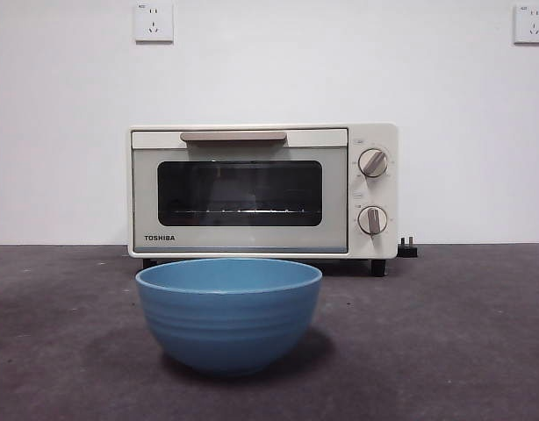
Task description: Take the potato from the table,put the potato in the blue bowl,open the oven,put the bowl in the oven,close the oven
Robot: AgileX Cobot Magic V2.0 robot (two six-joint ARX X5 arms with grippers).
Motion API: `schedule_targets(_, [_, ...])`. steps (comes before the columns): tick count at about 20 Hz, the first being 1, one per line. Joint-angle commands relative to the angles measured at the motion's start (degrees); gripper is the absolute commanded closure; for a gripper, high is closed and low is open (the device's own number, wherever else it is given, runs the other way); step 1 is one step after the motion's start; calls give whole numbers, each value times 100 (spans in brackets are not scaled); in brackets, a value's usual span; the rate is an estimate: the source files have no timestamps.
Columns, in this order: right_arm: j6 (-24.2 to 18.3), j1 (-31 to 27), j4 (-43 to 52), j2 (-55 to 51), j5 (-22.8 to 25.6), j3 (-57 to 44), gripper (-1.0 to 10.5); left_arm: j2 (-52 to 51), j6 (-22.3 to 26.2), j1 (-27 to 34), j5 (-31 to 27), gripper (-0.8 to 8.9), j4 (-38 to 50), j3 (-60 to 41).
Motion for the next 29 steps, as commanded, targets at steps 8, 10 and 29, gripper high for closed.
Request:
schedule_targets(8, [-857,50,-942,1401,-92,551,954,831,949,-109,87,819,-1484,695])
schedule_targets(10, [-876,166,-883,1589,-293,551,955,839,1027,-203,90,819,-1554,702])
schedule_targets(29, [-153,5003,2105,6083,146,1344,948,409,1115,-669,90,819,-2586,706])
